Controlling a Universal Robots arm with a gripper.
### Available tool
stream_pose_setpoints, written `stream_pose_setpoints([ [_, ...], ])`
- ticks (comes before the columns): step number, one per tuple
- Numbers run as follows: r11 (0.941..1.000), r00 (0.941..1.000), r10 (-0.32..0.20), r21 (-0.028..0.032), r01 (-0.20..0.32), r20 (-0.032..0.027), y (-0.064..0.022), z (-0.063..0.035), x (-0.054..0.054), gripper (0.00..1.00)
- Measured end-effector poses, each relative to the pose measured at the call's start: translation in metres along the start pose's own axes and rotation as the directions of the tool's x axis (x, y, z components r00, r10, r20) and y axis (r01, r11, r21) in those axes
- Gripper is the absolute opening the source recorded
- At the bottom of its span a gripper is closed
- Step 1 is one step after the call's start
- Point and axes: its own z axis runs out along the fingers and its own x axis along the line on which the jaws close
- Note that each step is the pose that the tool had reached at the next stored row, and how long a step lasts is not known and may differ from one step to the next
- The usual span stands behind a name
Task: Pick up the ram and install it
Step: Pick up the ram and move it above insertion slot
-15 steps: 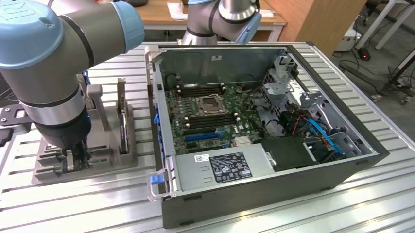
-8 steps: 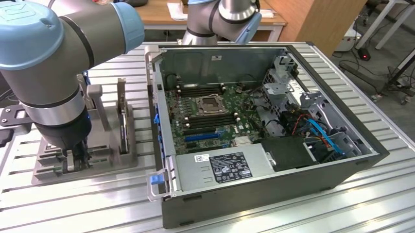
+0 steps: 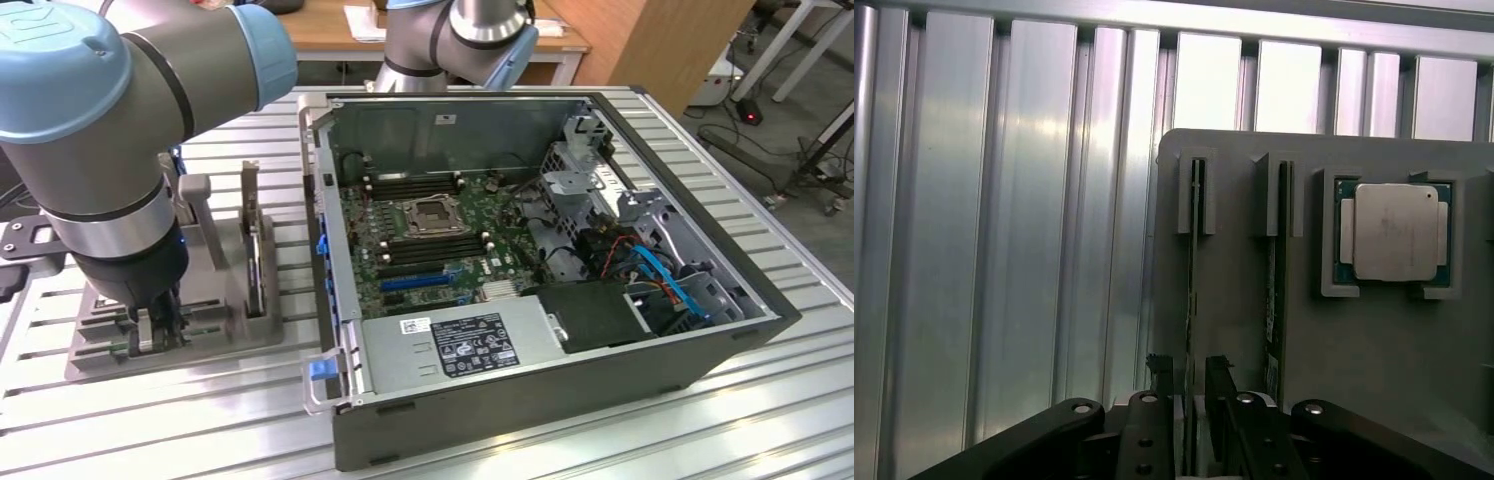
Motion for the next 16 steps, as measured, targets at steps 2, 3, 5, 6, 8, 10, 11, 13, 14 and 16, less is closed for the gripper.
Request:
stream_pose_setpoints([
  [2,1.0000,1.0000,0.000,0.0000,0.000,0.0000,0.0000,0.0000,0.0000,0.26],
  [3,1.0000,1.0000,0.000,0.0000,0.000,0.0000,0.0000,0.0000,0.0000,0.26],
  [5,1.0000,1.0000,0.000,0.0000,0.000,0.0000,0.0000,0.0000,0.0000,0.25],
  [6,1.0000,1.0000,0.000,0.0000,0.000,0.0000,0.0000,0.0000,0.0000,0.25],
  [8,1.0000,1.0000,0.000,0.0000,0.000,0.0000,0.0000,0.0000,0.0000,0.18],
  [10,1.0000,1.0000,0.000,-0.0003,0.000,-0.0001,0.0001,-0.0001,-0.0007,0.18],
  [11,1.0000,1.0000,0.000,-0.0001,0.000,0.0000,0.0000,-0.0001,-0.0010,0.18],
  [13,1.0000,1.0000,0.000,-0.0002,0.000,-0.0001,0.0000,0.0000,-0.0010,0.18],
  [14,1.0000,1.0000,0.000,-0.0001,0.000,-0.0001,0.0000,0.0000,-0.0010,0.18],
  [16,1.0000,1.0000,0.000,0.0000,0.000,0.0000,-0.0001,0.0000,-0.0010,0.18],
])
